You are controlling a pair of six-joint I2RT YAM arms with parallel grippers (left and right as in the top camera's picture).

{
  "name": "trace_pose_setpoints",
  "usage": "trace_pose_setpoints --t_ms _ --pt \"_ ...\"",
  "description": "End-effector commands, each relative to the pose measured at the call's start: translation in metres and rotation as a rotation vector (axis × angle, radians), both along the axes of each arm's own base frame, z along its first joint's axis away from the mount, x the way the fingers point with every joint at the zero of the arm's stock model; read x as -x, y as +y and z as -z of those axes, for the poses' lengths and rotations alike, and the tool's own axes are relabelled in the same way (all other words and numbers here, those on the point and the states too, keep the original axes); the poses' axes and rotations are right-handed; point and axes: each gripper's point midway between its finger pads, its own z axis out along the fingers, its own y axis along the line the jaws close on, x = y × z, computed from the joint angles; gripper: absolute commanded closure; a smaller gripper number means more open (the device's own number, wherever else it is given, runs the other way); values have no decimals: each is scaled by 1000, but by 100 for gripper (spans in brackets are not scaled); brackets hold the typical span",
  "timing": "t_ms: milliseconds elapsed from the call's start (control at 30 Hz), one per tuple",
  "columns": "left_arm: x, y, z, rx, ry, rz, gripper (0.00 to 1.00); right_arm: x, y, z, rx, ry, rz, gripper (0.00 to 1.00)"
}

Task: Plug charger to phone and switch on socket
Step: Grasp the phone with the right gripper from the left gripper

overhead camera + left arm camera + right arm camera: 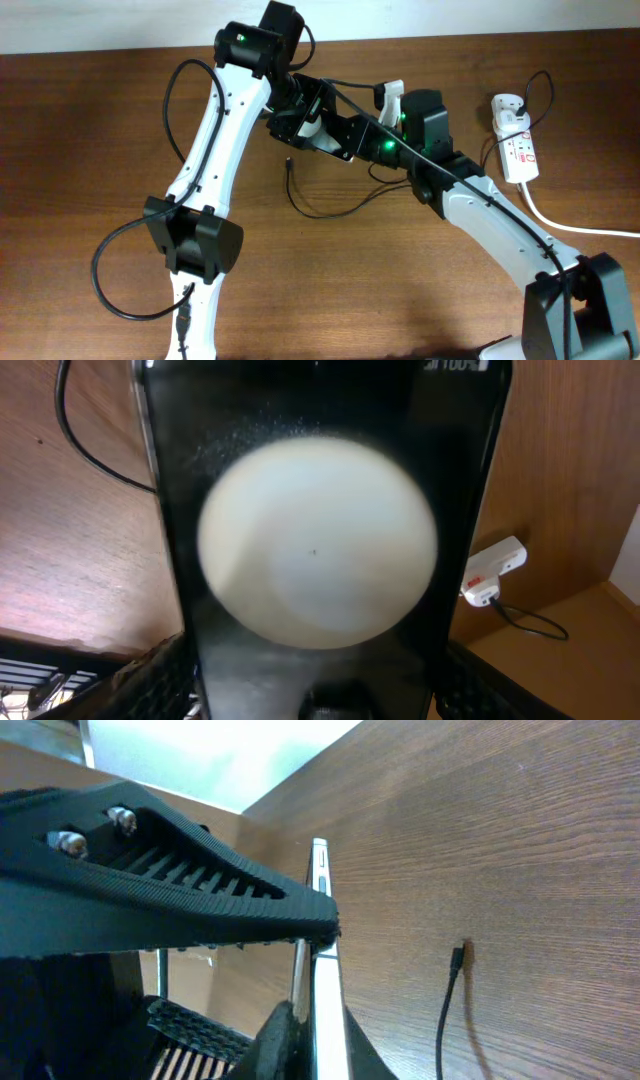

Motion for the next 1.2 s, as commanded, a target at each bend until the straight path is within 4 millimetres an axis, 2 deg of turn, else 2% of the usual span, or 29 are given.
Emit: trace_pose_setpoints --t_ms 0,200,267,333,367,400,433,500,600,733,867,900,1000,1100,1167 --pt "6 -13 -12 49 -1 18 72 1 5 0 15 -24 -34 96" --pt "6 -13 -12 49 -1 18 66 -1 2 0 -9 7 -9 96" --pt "6 -13 -12 49 -1 18 60 -4 -4 0 -11 8 2 96" --pt "7 -13 -11 48 0 20 45 -8 -15 -2 -19 9 16 96" --pt "8 -12 -11 45 -4 37 31 -10 -21 -3 -27 10 19 96" --pt "9 -10 -10 34 -48 123 23 -12 -26 -4 -35 11 21 96" --pt "8 -9 -10 28 -111 227 26 -14 -34 -6 -45 11 24 96" --pt "4 -11 -11 30 -194 338 38 -16 -50 -8 -49 26 49 96" --pt "-2 -3 -10 -2 -337 562 36 -13 -83 -11 -10 38 101 96" --pt "-7 -6 -17 60 -536 842 25 4 -101 -27 -2 47 113 96" --pt "-11 0 -23 112 -628 943 18 21 -118 -61 -6 -8 150 96" --pt "-11 1 -28 155 -671 974 12 25 -120 -67 -5 -12 159 96" --pt "-14 8 -42 259 -756 1001 10 39 -123 -79 -20 -13 177 96" --pt "-23 27 -47 280 -772 947 8 48 -124 -81 -32 -15 189 96" --pt "-31 43 -46 266 -771 911 7 54 -127 -73 -47 18 224 96"
